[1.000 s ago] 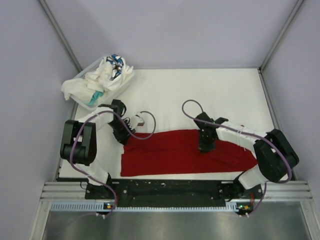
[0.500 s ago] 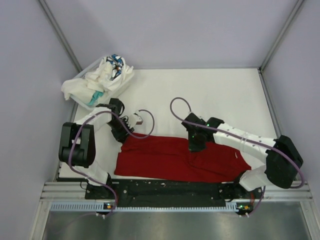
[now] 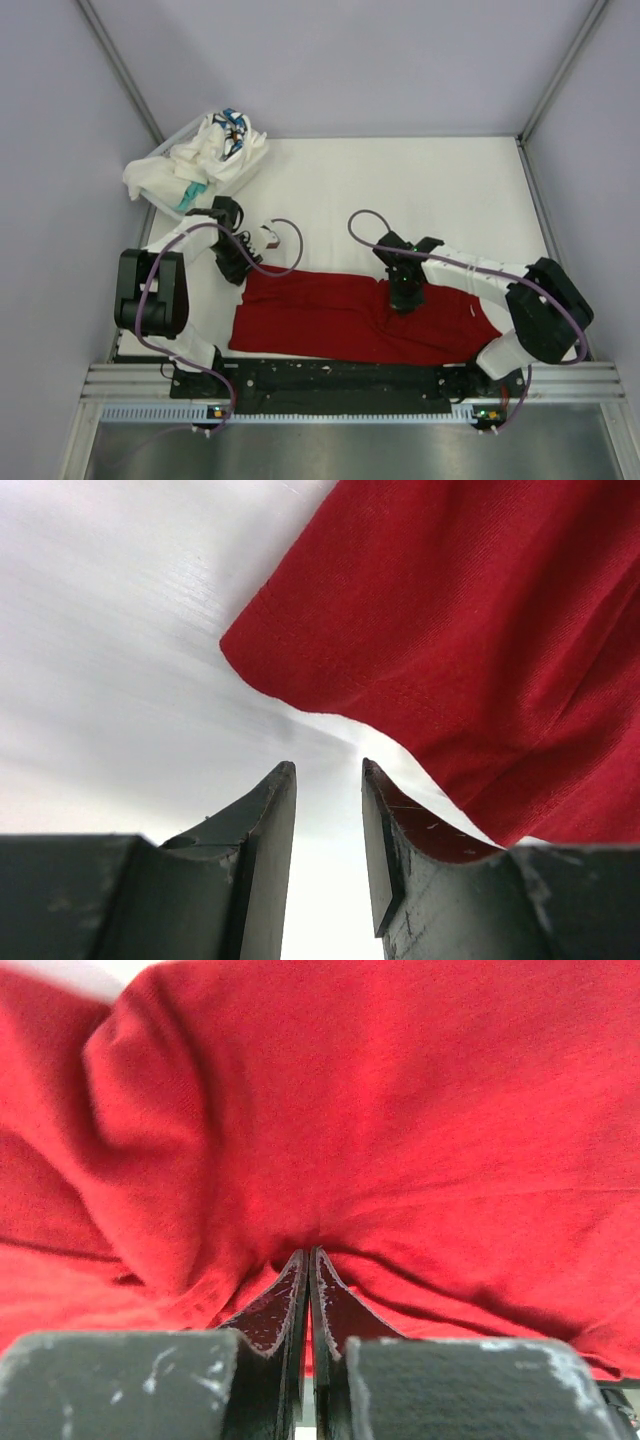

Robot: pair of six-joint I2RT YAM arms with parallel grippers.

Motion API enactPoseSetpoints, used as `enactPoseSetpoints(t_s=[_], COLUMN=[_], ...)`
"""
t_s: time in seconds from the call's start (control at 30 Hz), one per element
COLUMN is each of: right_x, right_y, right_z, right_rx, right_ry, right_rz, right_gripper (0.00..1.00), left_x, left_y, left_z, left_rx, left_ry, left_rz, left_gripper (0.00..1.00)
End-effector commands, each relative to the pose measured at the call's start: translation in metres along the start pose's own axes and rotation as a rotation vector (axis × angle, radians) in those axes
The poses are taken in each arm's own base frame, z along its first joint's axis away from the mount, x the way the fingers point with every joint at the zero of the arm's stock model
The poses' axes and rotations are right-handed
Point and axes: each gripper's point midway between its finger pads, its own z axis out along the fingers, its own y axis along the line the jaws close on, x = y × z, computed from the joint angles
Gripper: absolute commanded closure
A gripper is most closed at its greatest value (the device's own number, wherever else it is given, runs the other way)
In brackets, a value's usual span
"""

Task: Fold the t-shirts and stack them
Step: Fold the other side of the tshirt into a rectangle

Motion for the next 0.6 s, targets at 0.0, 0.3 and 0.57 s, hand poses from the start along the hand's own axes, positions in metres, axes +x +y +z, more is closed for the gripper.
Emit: enactPoseSetpoints(t_s=[0.0,0.3,0.57], right_x=[0.022,0.074,0.111], right_y=[0.031,0.05,0.098], right_z=[-0.005,-0.02,-0.05], right_rx=[-0.12,-0.041,-0.176], right_ry=[0.045,0.112,0.156], right_rz=[-0.054,-0.122,-0.272], right_gripper=[1.0,1.0,1.0], left_x=[0.0,-0.002,-0.003], left_y=[0.002,0.007,0.01], left_z=[-0.007,-0.014,-0.021], left_rx=[-0.025,-0.038,-0.052], left_ry=[-0.016,-0.023,-0.029], left_rz=[0.01,-0.002,0.006], left_gripper=[0.62,0.62,0.61])
